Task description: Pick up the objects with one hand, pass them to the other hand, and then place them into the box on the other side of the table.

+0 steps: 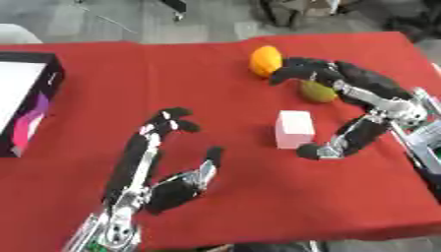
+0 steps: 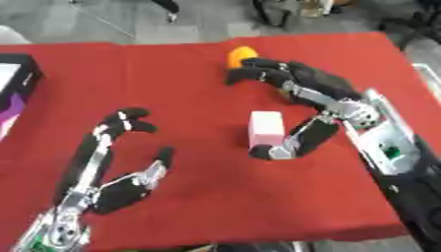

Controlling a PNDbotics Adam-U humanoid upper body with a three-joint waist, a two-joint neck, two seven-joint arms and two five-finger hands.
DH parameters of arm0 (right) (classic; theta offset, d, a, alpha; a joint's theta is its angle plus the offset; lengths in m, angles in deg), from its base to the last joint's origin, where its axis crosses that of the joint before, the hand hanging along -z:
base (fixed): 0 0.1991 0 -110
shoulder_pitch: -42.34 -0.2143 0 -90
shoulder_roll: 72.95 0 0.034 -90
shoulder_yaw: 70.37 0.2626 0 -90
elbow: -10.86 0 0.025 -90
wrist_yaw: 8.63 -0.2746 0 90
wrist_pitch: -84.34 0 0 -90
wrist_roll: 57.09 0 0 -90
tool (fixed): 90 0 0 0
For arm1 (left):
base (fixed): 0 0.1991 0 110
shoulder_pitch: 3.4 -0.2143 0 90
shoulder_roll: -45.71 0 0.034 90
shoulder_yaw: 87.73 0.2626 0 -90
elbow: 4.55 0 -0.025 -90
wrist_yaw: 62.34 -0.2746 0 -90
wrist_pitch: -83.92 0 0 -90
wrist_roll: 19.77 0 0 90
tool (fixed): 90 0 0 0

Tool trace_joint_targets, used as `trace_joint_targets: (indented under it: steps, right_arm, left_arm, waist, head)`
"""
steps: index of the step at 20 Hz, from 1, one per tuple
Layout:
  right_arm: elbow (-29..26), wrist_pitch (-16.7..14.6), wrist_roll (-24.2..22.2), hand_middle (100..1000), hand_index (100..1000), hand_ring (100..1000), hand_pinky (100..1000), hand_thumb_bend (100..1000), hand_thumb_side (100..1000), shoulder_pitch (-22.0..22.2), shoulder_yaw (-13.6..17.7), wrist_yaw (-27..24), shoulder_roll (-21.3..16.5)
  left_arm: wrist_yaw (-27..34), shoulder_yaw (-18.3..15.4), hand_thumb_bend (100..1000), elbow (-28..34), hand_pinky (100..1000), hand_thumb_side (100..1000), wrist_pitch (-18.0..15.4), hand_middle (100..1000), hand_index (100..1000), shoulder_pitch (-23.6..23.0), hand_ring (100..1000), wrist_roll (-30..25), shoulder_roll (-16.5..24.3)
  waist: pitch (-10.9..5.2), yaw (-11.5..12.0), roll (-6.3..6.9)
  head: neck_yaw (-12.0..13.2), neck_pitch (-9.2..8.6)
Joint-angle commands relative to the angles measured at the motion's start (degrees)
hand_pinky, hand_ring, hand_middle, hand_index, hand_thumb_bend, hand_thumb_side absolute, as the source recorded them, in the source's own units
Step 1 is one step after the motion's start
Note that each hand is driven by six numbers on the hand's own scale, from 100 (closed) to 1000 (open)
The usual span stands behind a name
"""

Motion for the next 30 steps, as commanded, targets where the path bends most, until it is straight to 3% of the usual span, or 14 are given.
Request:
trace_joint_targets:
  steps: [1,30]
  right_arm:
    - [-1.5,-0.9,-2.1,830,1000,894,994,446,403,-0.7,0.2,-1.0,-1.8]
    - [-1.4,-0.2,-3.4,827,1000,894,991,446,397,-1.4,0.7,-2.6,-2.3]
  left_arm:
    - [0.4,-0.1,334,0.7,928,567,-0.4,803,692,0.3,894,0.1,0.1]
    - [0.8,-0.2,325,0.7,929,570,-0.4,802,691,0.3,895,0.3,0.1]
  waist:
    - [-0.95,0.0,-0.14]
    - [-1.13,0.0,-0.18]
  head:
    - [-0.2,-0.22]
    - [-0.2,-0.27]
